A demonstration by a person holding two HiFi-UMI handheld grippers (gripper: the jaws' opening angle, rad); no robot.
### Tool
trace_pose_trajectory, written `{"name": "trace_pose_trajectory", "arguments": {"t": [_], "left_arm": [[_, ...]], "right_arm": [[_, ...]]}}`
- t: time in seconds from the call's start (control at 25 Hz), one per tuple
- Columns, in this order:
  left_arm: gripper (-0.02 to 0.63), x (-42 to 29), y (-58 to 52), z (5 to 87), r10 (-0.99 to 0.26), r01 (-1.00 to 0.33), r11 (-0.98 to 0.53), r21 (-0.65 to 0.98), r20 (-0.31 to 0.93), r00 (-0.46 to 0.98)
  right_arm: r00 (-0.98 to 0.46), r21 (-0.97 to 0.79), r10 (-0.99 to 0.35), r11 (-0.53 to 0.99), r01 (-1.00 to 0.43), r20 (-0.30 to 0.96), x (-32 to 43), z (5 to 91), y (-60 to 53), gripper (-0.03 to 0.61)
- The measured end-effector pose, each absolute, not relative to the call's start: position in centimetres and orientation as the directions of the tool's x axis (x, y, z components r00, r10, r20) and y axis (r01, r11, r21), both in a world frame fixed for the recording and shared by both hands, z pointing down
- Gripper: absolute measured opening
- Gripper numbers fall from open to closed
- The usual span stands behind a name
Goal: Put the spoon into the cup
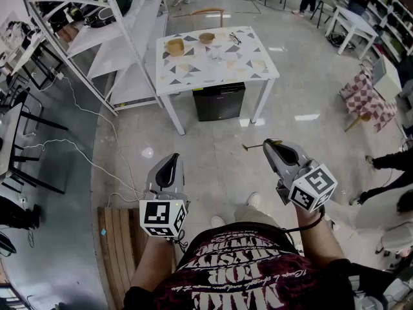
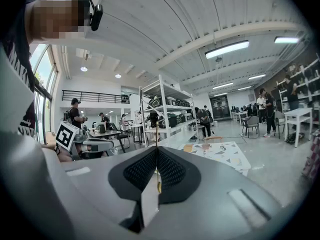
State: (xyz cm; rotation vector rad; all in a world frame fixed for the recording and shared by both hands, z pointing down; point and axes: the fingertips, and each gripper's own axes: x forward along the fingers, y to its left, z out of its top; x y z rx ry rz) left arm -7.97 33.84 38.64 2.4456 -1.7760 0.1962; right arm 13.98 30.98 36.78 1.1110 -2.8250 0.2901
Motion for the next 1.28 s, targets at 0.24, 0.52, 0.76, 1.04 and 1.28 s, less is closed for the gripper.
{"name": "trace_pose_trajectory", "arguments": {"t": [0.24,0.52,0.76,1.04,1.28], "left_arm": [[0.000,-8.5,34.2,38.9,-0.935,-0.950,-0.313,0.020,0.167,0.312],[0.000,-8.4,35.3,39.5,-0.929,-0.945,-0.327,0.027,0.175,0.326],[0.000,-8.7,35.7,40.9,-0.931,-0.951,-0.305,0.051,0.196,0.309],[0.000,-8.1,34.0,41.8,-0.932,-0.955,-0.292,0.050,0.211,0.296],[0.000,-7.8,31.0,42.5,-0.923,-0.955,-0.295,0.027,0.250,0.292]], "right_arm": [[-0.734,-0.156,-0.664,0.717,-0.679,0.142,13.2,36.6,31.4,0.032],[-0.732,-0.150,-0.666,0.716,-0.682,0.147,13.3,36.4,32.4,0.033],[-0.735,-0.163,-0.657,0.717,-0.678,0.167,13.9,37.0,32.4,0.033],[-0.748,-0.181,-0.639,0.726,-0.663,0.179,14.5,38.3,30.6,0.033],[-0.758,-0.220,-0.628,0.725,-0.653,0.177,14.5,39.8,26.8,0.032]]}}
